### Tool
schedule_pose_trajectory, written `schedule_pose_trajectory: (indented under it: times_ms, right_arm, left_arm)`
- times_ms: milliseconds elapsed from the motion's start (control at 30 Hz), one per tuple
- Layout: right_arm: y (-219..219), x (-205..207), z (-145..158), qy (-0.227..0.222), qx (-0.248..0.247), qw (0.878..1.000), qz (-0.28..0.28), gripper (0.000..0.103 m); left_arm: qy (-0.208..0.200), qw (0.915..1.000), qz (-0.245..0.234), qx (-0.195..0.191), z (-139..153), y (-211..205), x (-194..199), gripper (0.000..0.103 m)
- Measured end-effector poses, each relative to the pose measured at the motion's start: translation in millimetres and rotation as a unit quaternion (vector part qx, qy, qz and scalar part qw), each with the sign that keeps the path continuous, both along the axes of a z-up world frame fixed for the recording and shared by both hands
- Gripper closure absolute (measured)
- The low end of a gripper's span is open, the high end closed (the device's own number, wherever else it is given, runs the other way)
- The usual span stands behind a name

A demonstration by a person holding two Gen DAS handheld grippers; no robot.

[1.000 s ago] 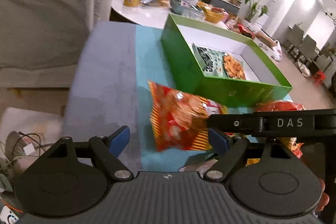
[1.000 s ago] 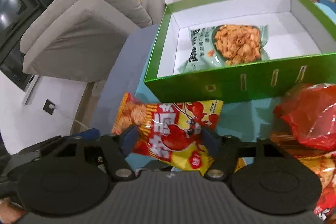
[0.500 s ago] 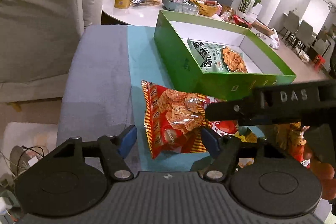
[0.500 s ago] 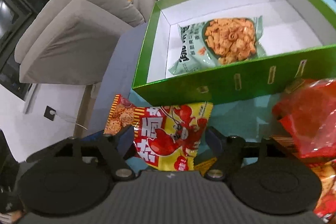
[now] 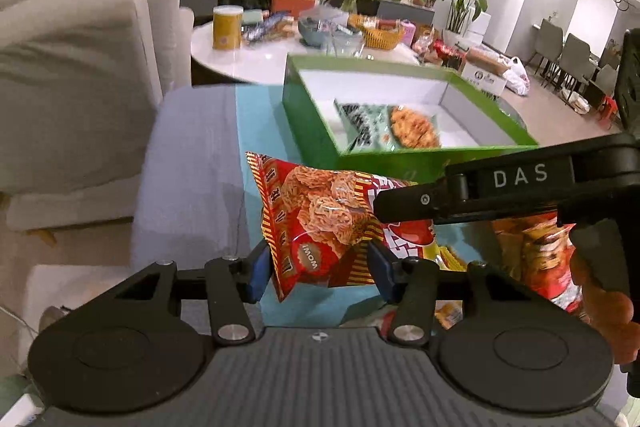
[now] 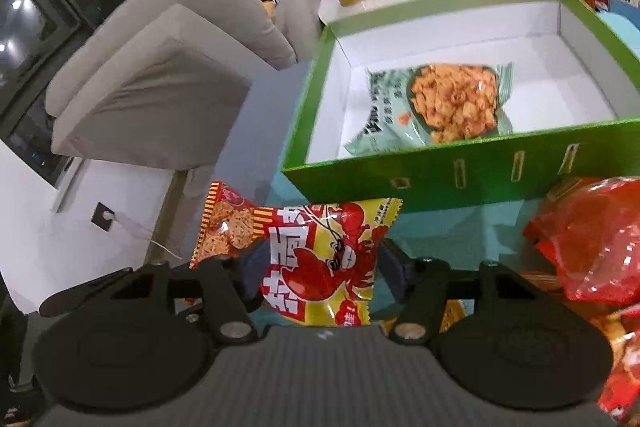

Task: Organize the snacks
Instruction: 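Carry the crayfish chip bag with the right gripper into the box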

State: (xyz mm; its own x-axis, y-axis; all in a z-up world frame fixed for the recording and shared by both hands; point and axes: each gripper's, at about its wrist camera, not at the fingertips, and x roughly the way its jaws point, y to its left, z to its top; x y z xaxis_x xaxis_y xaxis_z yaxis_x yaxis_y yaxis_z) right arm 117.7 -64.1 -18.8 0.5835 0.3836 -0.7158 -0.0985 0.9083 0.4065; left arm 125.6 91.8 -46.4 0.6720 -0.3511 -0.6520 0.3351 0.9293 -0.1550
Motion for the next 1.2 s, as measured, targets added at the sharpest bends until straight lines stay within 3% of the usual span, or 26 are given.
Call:
schedule_pose_trajectory:
  times_ms: [467, 933, 1200]
  right_arm:
    - [-38, -10, 59, -0.099, 0.001, 0.995, 0.0, 0.041]
    - [-109, 17, 62, -0.123, -0.003, 0.991, -0.056, 0.041]
    - [-131, 39, 47, -0.125, -0.012, 0.99, -0.066, 0.041]
  left_arm:
    - [-0.053, 0.9982, -0.024, -0.016, 53, -50, 6, 0.055]
    - [-0.052, 0.9963, -0.068, -0.003, 53, -141, 56, 0.055]
    - [-0.042, 0.9964, -0.073, 0.013, 41, -167, 77, 0.055]
